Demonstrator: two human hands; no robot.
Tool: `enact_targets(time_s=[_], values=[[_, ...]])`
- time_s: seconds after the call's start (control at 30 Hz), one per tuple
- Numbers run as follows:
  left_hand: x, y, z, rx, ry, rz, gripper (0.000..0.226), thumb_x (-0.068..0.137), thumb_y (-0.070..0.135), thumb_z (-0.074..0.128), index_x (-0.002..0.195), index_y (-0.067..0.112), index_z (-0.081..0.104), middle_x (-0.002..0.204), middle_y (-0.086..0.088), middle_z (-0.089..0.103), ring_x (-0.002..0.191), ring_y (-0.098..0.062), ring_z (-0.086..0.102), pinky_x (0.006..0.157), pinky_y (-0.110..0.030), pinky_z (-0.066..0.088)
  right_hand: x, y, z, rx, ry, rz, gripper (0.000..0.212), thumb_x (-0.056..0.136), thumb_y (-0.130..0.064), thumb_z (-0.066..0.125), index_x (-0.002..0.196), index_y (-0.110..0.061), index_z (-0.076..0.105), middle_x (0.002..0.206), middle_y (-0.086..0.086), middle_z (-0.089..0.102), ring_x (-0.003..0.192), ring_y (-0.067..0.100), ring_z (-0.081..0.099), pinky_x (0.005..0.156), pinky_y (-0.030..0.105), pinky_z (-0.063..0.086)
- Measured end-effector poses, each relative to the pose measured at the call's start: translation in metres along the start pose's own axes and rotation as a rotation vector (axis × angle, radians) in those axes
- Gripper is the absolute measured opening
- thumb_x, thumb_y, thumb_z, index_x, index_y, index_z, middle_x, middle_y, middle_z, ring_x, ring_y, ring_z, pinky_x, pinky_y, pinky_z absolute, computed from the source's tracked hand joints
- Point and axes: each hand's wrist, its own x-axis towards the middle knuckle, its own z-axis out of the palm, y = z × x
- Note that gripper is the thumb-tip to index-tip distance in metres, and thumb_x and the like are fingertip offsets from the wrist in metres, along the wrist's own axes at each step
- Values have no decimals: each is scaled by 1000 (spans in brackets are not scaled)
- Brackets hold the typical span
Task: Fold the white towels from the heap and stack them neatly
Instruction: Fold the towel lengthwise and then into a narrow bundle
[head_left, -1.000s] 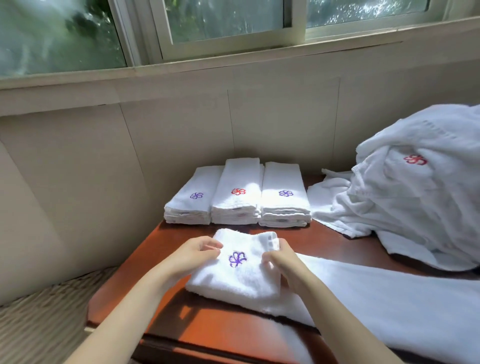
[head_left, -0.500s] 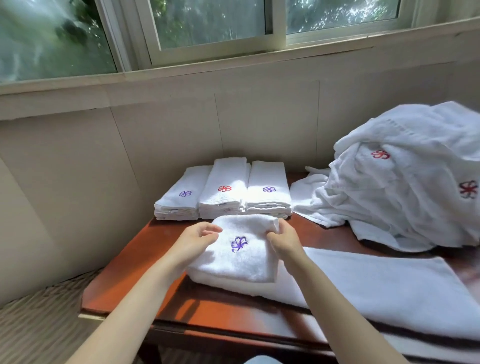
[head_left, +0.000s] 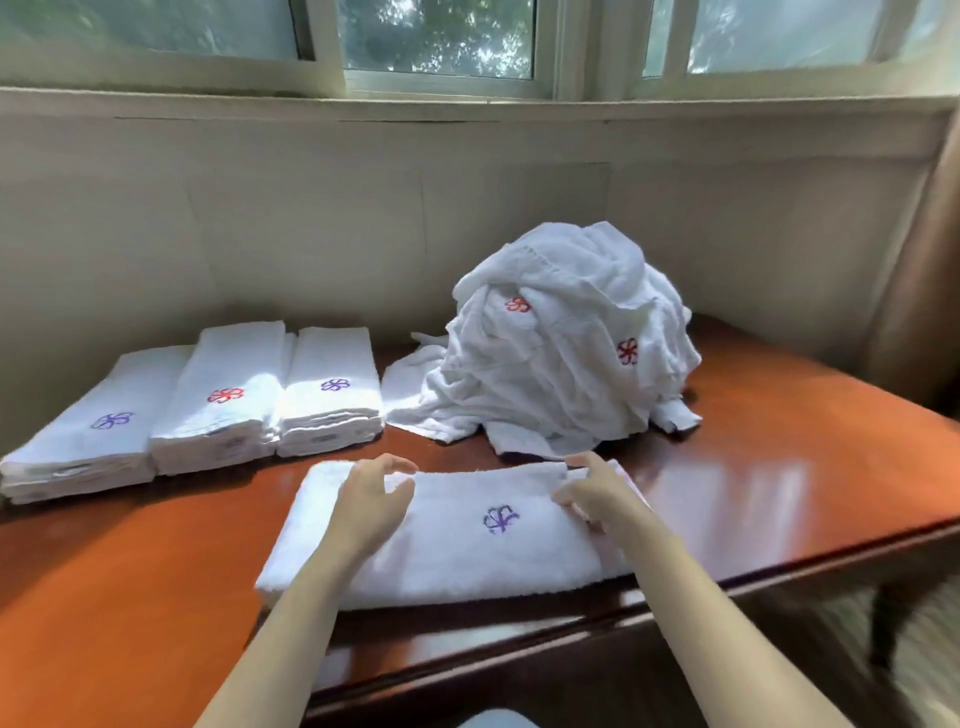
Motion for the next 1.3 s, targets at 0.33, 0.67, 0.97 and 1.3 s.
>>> enact_targets(time_s=[0.33,0.67,0.97,1.3], values=[[-7,1,35,665,76,111,32,97,34,40,127,30,52,131,4,47,123,-21,43,97,-35,36,28,18,-77,-200,122,-31,17,78,-5,61,93,-12,58,87,2,53,74,14,51,59,22,36],[-12,-3,46,810,-17,121,37,100,42,29,130,29,49,130,4,51,121,-19,47,97,-34,38,40,30,-82,70,145,-168,35,83,-3,65,116,-12,56,87,3,58,77,15,58,65,20,48],[-18,-1,37,794,49,-12,46,95,55,33,132,31,48,134,0,45,120,-25,44,93,-34,40,47,39,-88,-132,22,31,31,95,-2,43,124,-2,54,118,18,60,92,22,55,73,29,45],[-10,-19,9,190,-102,-457,85,83,54,62,144,10,22,136,-18,43,116,-40,49,91,-43,40,36,26,-50,-1043,562,-343,20,83,-3,58,103,-8,55,103,13,56,95,36,54,75,39,41]])
